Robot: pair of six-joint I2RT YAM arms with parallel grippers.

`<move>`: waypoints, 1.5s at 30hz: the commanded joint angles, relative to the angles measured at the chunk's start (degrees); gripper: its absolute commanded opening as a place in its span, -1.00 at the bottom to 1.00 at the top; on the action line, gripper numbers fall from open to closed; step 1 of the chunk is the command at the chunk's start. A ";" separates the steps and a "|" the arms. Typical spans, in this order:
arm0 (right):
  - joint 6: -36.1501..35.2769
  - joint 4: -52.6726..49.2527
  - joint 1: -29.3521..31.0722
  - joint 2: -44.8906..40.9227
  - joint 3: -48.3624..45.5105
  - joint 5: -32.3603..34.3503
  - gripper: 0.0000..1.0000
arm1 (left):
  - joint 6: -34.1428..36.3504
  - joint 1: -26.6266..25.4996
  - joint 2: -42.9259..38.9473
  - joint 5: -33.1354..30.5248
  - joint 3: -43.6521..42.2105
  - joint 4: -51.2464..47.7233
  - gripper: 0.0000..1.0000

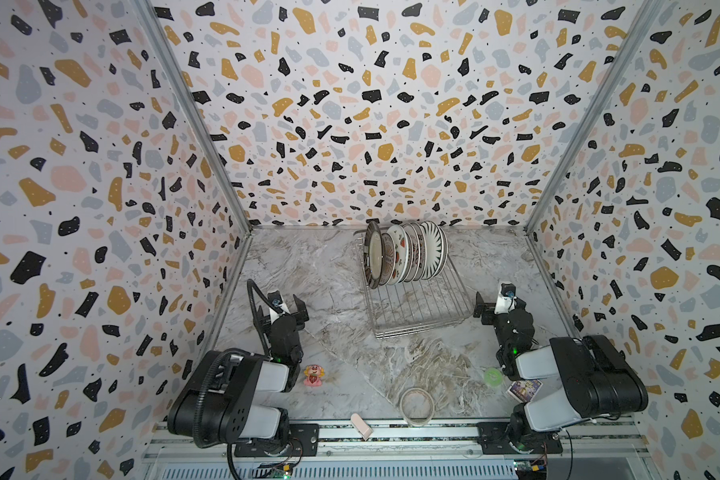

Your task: Unload the plates from the dish rack

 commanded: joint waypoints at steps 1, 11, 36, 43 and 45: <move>-0.45 0.83 -0.15 -1.01 -0.02 0.06 0.98 | 0.55 0.29 -0.57 0.06 0.67 2.20 0.99; -0.44 1.51 -0.14 -1.23 -0.39 -0.02 0.98 | 0.85 0.29 -1.03 0.69 0.40 2.35 0.99; 23.73 -34.72 -0.75 -45.95 7.36 -13.48 0.98 | -31.28 0.24 -35.49 20.37 8.45 -25.34 0.99; 31.59 -35.58 -1.10 -49.62 6.75 -23.32 0.97 | -39.27 0.28 -46.40 21.20 1.60 -20.75 0.99; 34.74 -30.58 -1.26 -50.11 4.39 -22.90 0.98 | -42.86 0.29 -49.64 21.27 -1.23 -17.96 0.99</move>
